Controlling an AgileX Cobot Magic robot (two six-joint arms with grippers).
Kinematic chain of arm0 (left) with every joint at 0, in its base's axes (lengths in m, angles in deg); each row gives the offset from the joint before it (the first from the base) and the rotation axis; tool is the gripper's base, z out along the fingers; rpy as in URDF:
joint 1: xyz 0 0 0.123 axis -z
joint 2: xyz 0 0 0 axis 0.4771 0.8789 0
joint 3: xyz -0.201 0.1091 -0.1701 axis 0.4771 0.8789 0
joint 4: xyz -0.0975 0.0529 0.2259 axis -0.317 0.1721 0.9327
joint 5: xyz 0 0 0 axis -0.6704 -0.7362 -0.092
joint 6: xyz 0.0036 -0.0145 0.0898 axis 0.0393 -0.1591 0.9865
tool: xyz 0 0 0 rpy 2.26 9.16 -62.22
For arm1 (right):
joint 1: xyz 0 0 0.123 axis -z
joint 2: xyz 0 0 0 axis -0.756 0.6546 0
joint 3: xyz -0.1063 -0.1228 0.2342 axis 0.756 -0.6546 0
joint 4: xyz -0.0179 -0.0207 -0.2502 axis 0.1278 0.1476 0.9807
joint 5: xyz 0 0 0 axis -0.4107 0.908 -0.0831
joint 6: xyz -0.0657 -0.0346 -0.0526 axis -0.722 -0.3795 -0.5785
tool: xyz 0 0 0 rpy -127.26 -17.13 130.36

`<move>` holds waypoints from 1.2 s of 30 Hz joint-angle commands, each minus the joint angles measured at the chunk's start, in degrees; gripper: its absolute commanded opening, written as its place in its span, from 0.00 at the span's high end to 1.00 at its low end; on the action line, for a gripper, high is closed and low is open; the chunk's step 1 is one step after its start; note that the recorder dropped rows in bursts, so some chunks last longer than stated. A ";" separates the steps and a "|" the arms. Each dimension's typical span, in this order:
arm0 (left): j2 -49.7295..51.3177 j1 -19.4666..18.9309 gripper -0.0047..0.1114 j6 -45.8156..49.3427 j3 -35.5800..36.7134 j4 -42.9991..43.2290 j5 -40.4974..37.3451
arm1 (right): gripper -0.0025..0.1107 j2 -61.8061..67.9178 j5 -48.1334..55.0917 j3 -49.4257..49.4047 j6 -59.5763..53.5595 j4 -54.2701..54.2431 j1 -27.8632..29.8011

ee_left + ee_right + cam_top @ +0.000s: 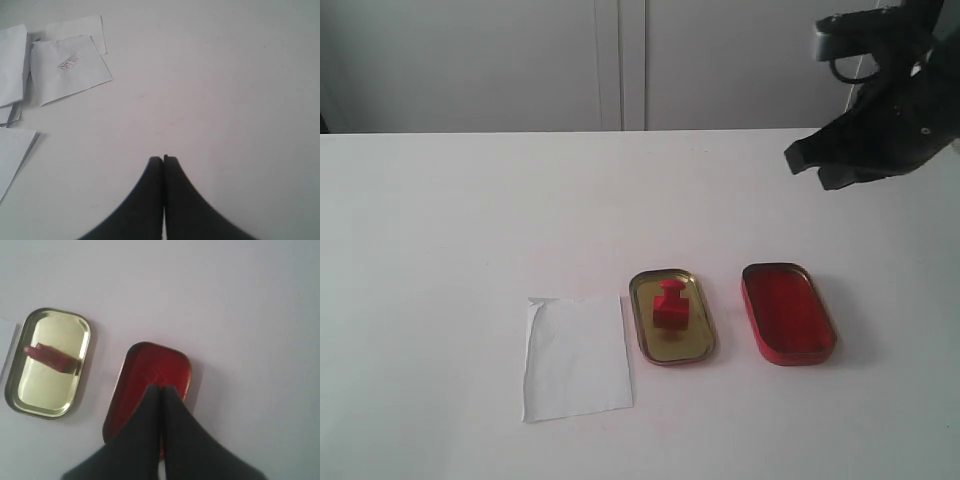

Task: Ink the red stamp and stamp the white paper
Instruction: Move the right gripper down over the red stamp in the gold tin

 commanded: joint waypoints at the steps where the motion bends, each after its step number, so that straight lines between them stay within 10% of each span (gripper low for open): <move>1: -0.26 0.18 0.96 -0.53 0.05 -0.27 0.23 | 0.98 2.52 0.47 1.66 -1.73 -0.24 -2.64; 36: -0.26 0.18 0.96 -0.53 0.05 -0.27 0.23 | 0.98 19.07 5.00 13.83 -30.20 -4.75 -12.52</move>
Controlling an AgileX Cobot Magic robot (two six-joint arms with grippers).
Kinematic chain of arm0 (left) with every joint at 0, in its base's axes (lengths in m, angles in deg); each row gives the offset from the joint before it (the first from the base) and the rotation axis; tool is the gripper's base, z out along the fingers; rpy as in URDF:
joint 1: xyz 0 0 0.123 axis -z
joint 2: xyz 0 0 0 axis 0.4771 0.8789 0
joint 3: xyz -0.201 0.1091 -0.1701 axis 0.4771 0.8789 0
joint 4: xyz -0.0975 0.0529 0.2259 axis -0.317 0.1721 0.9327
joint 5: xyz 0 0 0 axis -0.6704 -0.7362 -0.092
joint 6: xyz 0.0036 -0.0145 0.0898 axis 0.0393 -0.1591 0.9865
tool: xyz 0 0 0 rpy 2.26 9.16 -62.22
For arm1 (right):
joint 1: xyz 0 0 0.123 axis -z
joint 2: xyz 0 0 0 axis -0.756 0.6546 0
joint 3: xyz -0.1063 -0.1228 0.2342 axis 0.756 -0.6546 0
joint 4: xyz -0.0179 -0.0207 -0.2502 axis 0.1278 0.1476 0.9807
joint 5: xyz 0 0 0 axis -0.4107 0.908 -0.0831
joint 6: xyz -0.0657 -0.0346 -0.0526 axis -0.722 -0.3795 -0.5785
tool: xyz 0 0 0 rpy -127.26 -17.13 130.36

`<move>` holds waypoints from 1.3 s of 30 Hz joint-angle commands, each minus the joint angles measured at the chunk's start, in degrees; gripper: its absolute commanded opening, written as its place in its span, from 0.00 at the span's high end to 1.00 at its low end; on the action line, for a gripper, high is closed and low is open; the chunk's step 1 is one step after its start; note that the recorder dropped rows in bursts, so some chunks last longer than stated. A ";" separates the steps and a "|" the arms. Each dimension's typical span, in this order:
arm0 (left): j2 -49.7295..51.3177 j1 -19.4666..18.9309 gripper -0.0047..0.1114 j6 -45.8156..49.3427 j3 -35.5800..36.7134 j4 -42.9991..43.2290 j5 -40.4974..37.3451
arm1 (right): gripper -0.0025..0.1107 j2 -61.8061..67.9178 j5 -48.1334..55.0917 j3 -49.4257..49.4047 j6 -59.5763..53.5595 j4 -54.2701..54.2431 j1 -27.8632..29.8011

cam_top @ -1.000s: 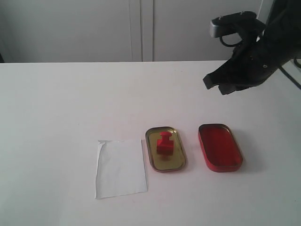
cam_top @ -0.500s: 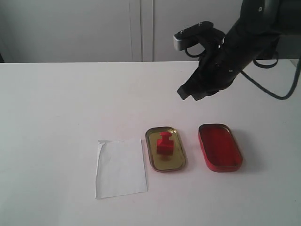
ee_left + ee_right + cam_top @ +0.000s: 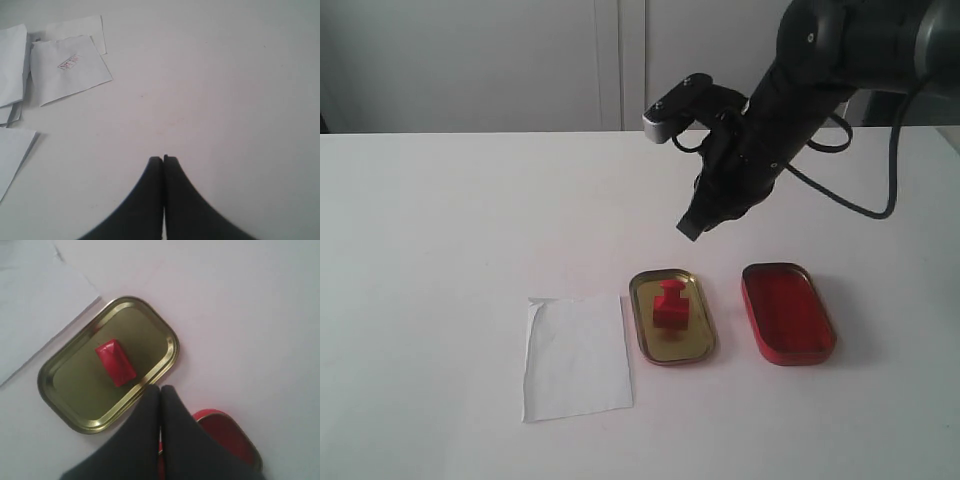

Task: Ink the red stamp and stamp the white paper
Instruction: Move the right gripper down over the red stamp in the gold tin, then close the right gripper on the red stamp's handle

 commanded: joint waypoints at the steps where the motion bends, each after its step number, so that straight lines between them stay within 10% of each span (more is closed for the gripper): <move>1: -0.26 0.18 0.96 -0.53 0.05 -0.27 0.23 | 0.98 0.54 0.66 0.55 -8.13 -1.44 -0.16; 33: -0.26 0.18 0.96 -0.53 0.05 -0.27 0.23 | 0.98 5.42 3.85 0.55 -23.12 4.03 -7.46; 39: -0.26 0.18 0.96 -0.53 0.05 -0.27 0.23 | 0.72 5.86 1.78 0.44 -25.67 4.03 -7.46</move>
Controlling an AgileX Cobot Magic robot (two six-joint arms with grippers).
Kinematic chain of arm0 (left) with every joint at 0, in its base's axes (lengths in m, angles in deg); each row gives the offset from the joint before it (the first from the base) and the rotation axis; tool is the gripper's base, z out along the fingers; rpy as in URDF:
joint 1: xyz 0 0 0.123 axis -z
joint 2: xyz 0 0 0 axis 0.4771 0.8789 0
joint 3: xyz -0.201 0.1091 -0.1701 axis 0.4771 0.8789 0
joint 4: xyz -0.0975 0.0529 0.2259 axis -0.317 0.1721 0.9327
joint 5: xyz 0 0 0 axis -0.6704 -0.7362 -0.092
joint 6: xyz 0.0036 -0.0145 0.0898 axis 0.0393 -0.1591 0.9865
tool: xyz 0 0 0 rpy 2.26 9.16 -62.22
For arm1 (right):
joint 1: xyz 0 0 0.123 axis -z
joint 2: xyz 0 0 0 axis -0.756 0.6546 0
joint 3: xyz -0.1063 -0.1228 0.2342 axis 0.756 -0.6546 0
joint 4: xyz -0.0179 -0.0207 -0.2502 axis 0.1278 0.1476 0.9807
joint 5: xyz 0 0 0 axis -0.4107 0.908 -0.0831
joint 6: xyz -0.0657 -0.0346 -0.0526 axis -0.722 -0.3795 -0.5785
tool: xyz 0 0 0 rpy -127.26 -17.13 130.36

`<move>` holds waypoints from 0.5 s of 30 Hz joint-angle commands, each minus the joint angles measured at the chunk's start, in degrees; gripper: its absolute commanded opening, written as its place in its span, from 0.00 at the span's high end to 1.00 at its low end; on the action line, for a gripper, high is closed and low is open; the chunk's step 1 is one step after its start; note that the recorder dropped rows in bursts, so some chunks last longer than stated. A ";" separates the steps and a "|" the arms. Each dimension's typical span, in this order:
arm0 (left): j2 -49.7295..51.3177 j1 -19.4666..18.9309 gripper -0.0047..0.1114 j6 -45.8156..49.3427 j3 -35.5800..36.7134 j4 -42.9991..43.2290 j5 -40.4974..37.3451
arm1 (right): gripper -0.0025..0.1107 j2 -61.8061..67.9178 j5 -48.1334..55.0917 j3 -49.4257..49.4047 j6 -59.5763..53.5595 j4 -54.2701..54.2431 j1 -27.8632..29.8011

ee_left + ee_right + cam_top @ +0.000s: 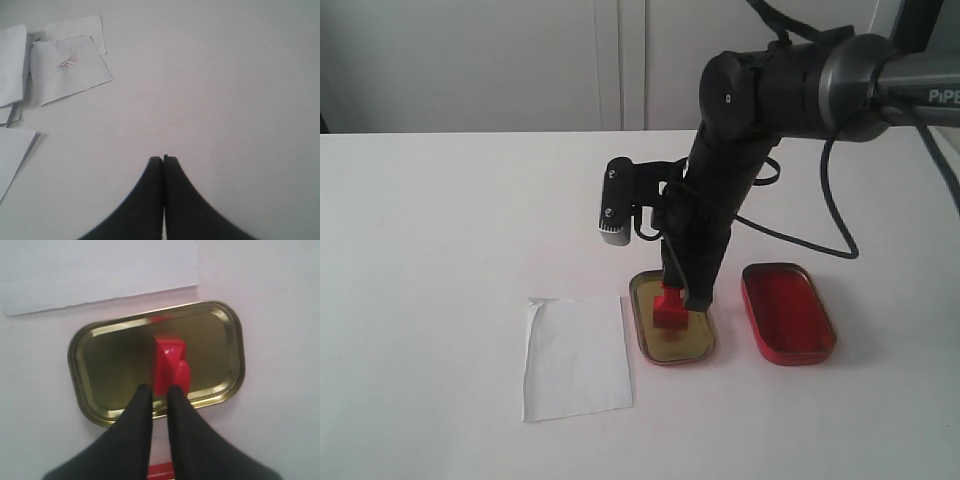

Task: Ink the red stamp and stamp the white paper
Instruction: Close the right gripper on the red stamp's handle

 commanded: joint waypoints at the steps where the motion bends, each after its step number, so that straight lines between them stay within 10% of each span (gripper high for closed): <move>1: -0.26 0.18 0.96 -0.53 0.05 -0.27 0.23 | 0.70 0.45 -1.68 0.13 -1.46 0.03 -0.02; 15: -0.26 0.18 0.96 -0.53 0.05 -0.27 0.23 | 0.70 5.31 -6.83 0.13 2.07 2.82 0.09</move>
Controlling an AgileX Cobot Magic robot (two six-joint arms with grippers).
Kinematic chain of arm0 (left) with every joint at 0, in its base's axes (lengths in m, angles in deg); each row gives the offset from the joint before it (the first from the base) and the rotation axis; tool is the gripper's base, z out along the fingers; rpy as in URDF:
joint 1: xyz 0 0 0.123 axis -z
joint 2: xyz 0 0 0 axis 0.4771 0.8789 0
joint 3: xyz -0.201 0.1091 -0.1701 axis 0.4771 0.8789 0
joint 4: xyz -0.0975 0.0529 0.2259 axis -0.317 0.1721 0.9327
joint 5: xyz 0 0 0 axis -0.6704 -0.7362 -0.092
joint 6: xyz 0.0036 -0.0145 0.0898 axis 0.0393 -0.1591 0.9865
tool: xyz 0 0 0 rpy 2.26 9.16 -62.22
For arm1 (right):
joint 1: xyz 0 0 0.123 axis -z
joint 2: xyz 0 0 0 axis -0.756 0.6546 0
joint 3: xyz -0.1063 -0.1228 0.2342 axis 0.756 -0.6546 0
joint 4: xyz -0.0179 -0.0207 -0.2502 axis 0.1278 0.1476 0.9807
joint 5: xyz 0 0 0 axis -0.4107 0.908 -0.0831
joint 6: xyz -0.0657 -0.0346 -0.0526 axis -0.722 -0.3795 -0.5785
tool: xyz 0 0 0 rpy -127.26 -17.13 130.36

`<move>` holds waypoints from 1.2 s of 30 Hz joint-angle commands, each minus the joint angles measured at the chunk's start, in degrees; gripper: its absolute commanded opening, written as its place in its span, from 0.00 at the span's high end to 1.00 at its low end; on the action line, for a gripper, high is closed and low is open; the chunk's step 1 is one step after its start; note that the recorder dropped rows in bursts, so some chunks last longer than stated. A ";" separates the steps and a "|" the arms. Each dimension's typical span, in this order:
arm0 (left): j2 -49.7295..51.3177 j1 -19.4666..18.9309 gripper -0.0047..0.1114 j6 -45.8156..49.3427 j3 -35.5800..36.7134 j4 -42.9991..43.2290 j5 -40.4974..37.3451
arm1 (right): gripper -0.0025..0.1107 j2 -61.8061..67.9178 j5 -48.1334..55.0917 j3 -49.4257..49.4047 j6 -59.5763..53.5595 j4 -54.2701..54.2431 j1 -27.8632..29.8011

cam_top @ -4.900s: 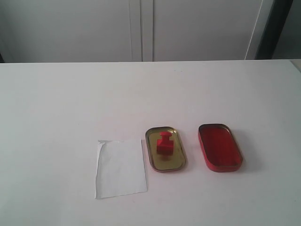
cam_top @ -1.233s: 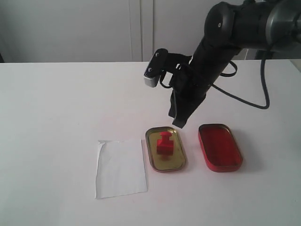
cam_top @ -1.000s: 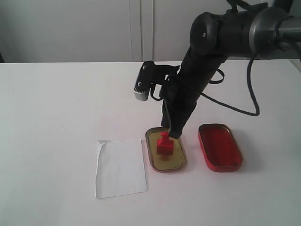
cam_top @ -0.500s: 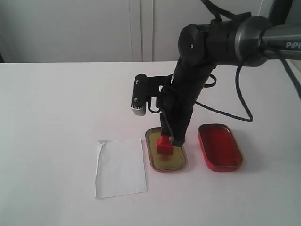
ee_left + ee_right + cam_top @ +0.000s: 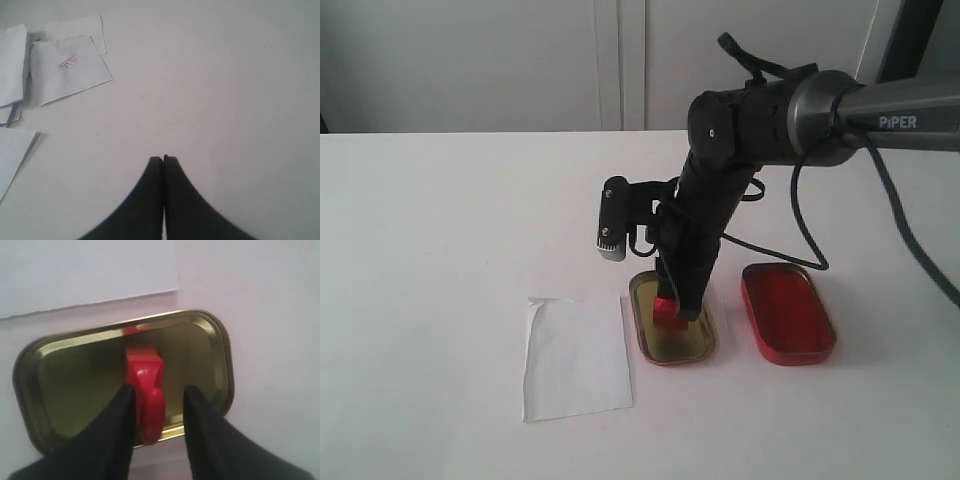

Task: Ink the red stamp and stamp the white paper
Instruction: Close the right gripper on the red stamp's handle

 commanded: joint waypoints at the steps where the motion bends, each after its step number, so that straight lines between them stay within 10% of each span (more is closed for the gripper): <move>1: -0.26 0.18 0.96 -0.53 0.05 -0.27 0.23 | 0.70 0.46 -0.05 0.13 2.55 1.30 0.09; 36: -0.26 0.18 0.96 -0.53 0.05 -0.27 0.23 | 0.70 3.20 1.05 0.13 3.15 0.56 0.09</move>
